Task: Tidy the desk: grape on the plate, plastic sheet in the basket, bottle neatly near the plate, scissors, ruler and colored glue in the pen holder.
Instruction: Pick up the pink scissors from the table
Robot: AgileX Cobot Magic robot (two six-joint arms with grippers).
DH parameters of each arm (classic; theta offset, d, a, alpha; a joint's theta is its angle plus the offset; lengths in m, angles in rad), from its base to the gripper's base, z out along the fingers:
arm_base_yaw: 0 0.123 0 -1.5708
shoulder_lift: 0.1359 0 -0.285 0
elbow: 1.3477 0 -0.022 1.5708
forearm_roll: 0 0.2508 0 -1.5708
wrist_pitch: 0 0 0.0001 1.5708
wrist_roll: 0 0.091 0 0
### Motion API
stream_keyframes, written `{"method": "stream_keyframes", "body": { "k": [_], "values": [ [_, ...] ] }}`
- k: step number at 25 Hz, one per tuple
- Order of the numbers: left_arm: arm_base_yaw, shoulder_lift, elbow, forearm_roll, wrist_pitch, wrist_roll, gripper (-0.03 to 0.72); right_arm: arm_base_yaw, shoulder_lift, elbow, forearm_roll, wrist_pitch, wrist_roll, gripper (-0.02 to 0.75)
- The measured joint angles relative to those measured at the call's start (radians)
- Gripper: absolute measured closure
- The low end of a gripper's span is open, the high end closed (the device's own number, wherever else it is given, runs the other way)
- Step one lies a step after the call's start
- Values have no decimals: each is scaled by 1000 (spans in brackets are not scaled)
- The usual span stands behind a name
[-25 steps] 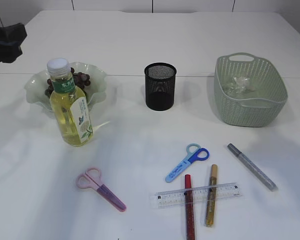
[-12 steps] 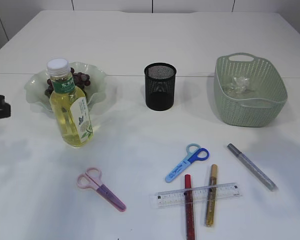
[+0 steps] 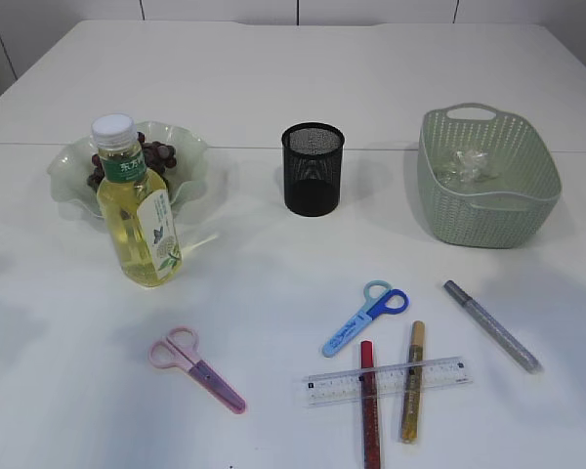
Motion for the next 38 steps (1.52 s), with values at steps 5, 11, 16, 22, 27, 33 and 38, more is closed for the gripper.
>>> {"method": "stream_keyframes", "body": {
  "k": [5, 11, 16, 22, 27, 33, 38],
  "values": [
    [0, -4, -84, -2, 137, 11, 282, 0, 0, 0, 22, 4, 0, 300],
    [0, -6, -91, -31, 173, 13, 284, 0, 0, 0, 46, 7, 0, 300],
    [0, -6, -91, -57, 229, 13, 284, 0, 0, 0, 53, 7, -2, 300],
    [0, -6, -91, -57, 241, 27, 284, 0, 0, 0, 58, 8, -2, 300],
    [0, -6, -91, -61, 241, 28, 291, 0, 0, 0, 90, 8, -2, 300],
    [0, -6, -91, -72, 241, 28, 304, 0, 0, 0, 137, 8, -2, 300],
    [0, -6, -91, -74, 241, 28, 304, 0, 0, 0, 141, 18, -2, 300]
  ]
}}
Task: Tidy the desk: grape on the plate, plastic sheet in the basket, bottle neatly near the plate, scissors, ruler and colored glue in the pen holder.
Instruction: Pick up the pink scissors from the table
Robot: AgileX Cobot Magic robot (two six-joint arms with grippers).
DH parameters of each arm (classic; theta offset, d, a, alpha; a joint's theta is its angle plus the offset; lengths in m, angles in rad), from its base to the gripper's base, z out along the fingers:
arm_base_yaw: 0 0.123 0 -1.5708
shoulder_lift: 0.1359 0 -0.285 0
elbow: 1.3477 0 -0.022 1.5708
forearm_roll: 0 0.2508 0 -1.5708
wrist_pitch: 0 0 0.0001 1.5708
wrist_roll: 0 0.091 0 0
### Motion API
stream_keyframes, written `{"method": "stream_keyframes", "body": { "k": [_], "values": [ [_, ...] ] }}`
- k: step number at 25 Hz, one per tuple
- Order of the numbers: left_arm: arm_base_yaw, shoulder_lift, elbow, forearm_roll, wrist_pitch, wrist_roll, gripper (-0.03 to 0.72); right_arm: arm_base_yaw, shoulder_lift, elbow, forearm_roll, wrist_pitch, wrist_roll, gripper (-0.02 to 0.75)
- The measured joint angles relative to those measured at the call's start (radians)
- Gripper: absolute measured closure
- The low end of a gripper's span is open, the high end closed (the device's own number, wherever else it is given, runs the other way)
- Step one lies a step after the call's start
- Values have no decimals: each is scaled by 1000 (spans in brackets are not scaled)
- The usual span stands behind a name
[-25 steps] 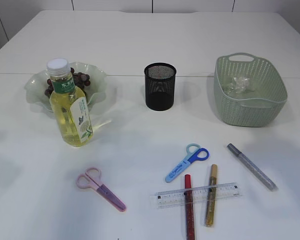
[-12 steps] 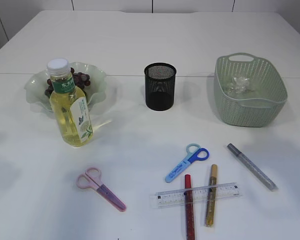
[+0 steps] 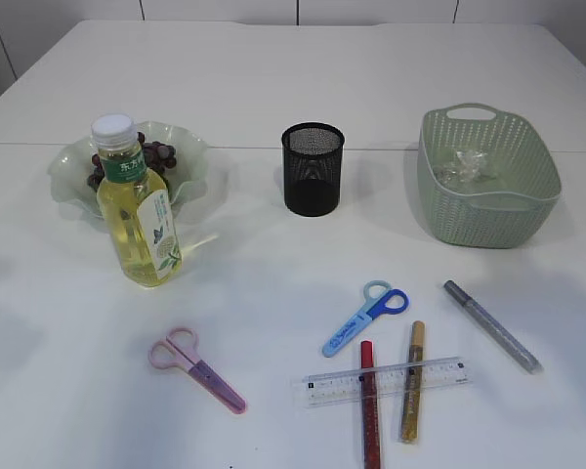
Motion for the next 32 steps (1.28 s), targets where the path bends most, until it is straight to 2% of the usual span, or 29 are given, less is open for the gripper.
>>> {"method": "stream_keyframes", "body": {
  "k": [6, 11, 14, 18, 23, 27, 32],
  "values": [
    [-15, 0, 0, -39, -6, 2, 306, 0, 0, 0, 1, 2, -2, 300],
    [-106, 0, 0, -45, -30, 0, 307, 0, 0, 0, 1, 2, -11, 300],
    [-171, 0, 0, -47, -80, -76, 308, 0, 0, 0, 1, 2, -30, 300],
    [-264, 0, 0, -47, -190, -247, 309, 0, 0, 0, 1, -5, -46, 300],
    [-383, 47, 0, -33, -303, -517, 322, 0, 0, 0, 1, -11, -55, 300],
    [-444, 132, 0, 1, -389, -766, 325, 0, 0, 0, 1, -15, -57, 300],
    [-482, 245, 0, 11, -471, -998, 326, 0, 0, 0, 5, -15, -58, 300]
  ]
}}
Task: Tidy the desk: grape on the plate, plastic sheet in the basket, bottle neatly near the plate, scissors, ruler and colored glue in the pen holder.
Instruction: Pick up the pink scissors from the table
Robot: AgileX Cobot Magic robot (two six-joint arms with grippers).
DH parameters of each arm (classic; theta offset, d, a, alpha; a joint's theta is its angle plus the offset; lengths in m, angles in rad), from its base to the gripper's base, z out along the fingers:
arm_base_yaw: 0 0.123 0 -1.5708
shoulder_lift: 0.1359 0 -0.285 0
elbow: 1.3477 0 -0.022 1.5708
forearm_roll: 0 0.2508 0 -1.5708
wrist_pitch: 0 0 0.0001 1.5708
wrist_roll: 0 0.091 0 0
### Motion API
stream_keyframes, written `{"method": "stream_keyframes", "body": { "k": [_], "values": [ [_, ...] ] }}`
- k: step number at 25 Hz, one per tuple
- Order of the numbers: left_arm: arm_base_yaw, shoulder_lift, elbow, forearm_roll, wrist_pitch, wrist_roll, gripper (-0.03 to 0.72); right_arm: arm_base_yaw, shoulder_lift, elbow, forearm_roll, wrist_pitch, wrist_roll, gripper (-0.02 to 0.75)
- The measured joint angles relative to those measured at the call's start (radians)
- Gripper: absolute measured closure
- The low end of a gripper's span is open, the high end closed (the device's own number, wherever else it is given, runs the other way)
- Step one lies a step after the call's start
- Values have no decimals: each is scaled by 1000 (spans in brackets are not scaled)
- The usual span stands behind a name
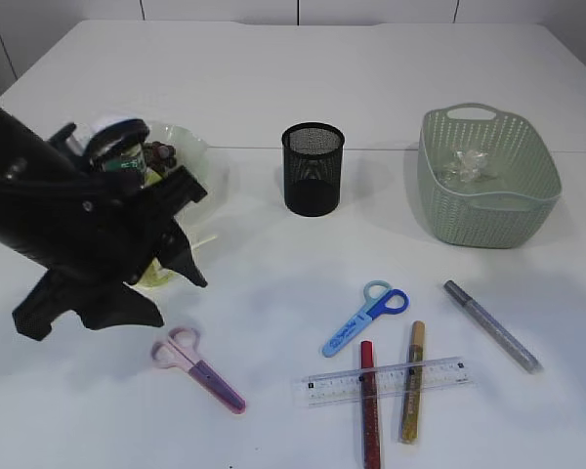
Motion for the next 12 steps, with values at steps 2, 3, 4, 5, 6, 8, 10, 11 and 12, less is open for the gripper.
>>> {"method": "stream_keyframes", "body": {
  "k": [2, 3, 4, 5, 6, 8, 10, 11, 12],
  "values": [
    [0, 49, -2, 13, -5, -77, 326, 0, 0, 0, 0, -2, 0, 300],
    [0, 73, -2, 26, -5, -104, 326, 0, 0, 0, 2, -2, -2, 300],
    [0, 91, -2, 39, -5, -134, 326, 0, 0, 0, 2, -2, -2, 300],
    [0, 112, -2, 49, -5, -160, 326, 0, 0, 0, 3, -2, -2, 300],
    [0, 131, -2, 63, -5, -181, 326, 0, 0, 0, 4, -2, -2, 301],
    [0, 162, -2, 94, -7, -218, 326, 0, 0, 0, 4, -2, -2, 301],
    [0, 194, -4, 114, -9, -246, 326, 0, 0, 0, 6, -2, -2, 301],
    [0, 208, -4, 120, -11, -253, 326, 0, 0, 0, 8, -2, -2, 300],
    [0, 221, -4, 121, -11, -259, 326, 0, 0, 0, 13, -2, -2, 300]
  ]
}}
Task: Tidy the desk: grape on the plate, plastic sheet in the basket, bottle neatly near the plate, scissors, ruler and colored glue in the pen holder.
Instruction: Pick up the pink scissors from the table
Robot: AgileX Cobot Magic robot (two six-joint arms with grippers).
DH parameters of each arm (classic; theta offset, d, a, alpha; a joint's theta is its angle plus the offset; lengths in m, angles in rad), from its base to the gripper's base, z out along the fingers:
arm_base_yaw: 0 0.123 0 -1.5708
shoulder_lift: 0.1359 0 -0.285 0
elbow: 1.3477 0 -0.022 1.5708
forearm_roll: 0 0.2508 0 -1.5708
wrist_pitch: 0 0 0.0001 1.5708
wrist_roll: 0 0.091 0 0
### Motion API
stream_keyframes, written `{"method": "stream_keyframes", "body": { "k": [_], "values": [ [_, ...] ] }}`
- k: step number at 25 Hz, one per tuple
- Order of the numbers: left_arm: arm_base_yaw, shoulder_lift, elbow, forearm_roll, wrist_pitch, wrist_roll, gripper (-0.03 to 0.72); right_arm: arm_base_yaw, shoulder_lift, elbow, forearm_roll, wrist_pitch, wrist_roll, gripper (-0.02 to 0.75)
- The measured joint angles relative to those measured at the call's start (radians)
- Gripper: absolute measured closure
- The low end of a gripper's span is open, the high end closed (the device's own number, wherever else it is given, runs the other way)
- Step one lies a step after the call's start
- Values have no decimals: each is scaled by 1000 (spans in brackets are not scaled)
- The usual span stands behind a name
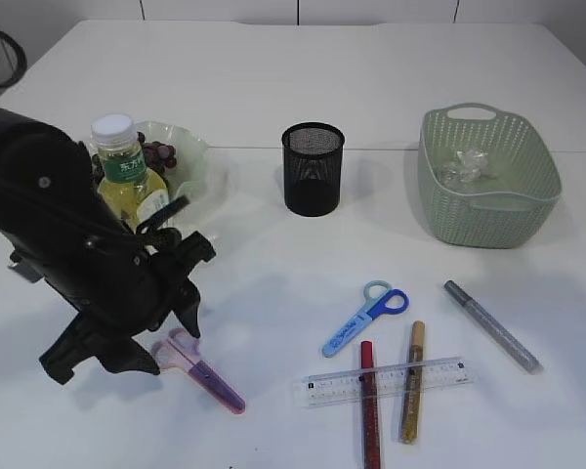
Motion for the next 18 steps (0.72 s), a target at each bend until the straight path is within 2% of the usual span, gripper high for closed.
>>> {"method": "stream_keyframes", "body": {
  "k": [8, 18],
  "values": [
    [0, 50, -6, 47, -13, -99, 326, 0, 0, 0, 6, 0, -2, 300],
    [0, 118, -10, 66, -47, -115, 326, 0, 0, 0, 10, 0, -2, 301]
  ]
}}
